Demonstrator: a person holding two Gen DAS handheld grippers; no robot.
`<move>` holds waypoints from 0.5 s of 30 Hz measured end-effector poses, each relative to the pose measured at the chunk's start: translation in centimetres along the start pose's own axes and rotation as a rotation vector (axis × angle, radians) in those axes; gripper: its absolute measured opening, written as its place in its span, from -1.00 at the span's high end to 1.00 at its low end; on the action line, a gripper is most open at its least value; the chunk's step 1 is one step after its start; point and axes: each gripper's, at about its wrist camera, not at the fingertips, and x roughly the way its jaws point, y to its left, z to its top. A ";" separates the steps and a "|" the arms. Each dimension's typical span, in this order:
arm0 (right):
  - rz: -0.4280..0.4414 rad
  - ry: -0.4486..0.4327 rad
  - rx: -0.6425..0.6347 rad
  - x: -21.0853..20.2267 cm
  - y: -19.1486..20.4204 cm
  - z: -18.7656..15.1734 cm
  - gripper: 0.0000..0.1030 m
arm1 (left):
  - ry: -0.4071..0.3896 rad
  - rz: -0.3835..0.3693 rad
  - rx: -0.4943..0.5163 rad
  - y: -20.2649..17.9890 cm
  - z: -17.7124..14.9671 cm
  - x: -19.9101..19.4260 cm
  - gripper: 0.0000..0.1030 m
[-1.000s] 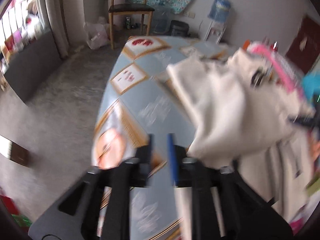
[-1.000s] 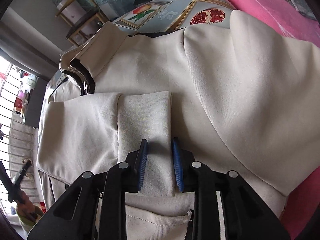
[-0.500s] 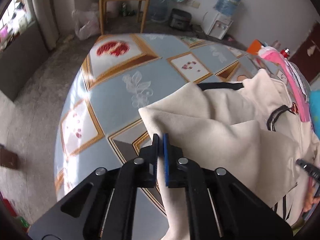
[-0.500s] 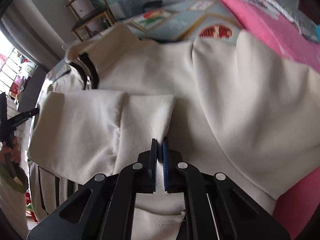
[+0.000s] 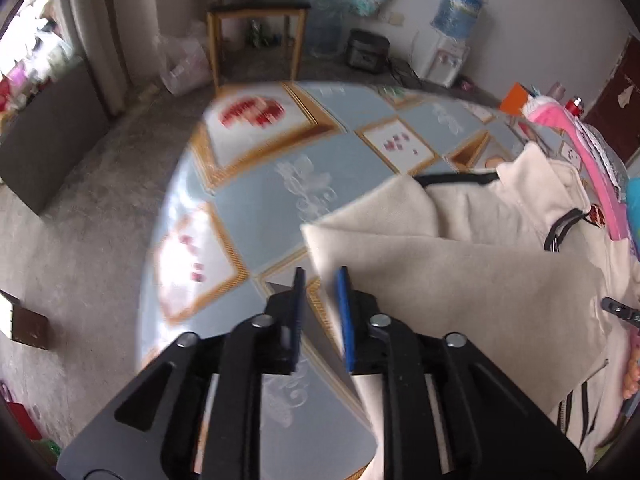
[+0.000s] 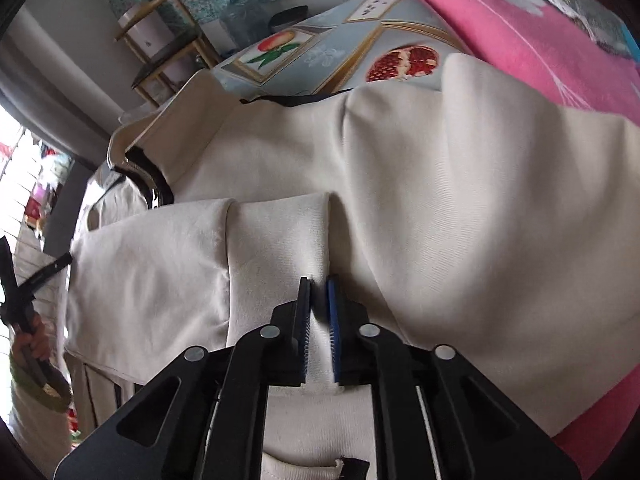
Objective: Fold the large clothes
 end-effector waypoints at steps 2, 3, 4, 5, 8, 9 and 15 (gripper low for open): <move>-0.035 -0.037 -0.013 -1.4 0.5 -0.3 0.61 | -0.038 -0.010 0.046 -0.4 -0.6 -2.0 0.63; -0.047 -0.062 -0.038 -2.4 0.8 -0.6 0.52 | -0.051 -0.027 0.097 -1.1 -1.4 -3.3 0.63; -0.050 -0.075 -0.060 -3.0 1.2 -0.7 0.46 | -0.046 -0.045 0.136 -1.7 -2.1 -4.0 0.62; -0.049 -0.083 -0.091 -3.5 1.8 -1.1 0.34 | -0.022 -0.063 0.187 -2.6 -3.2 -4.5 0.62; -0.076 -0.061 -0.157 -3.2 3.2 -2.2 0.30 | 0.061 -0.031 0.320 -4.9 -6.9 -4.5 0.61; -0.093 -0.057 -0.170 -2.9 3.4 -2.5 0.29 | 0.082 -0.026 0.354 -5.4 -8.5 -4.4 0.61; -0.156 -0.005 -0.210 -0.9 3.1 -4.0 0.30 | 0.039 0.091 0.425 -5.7 -12.1 -4.2 0.53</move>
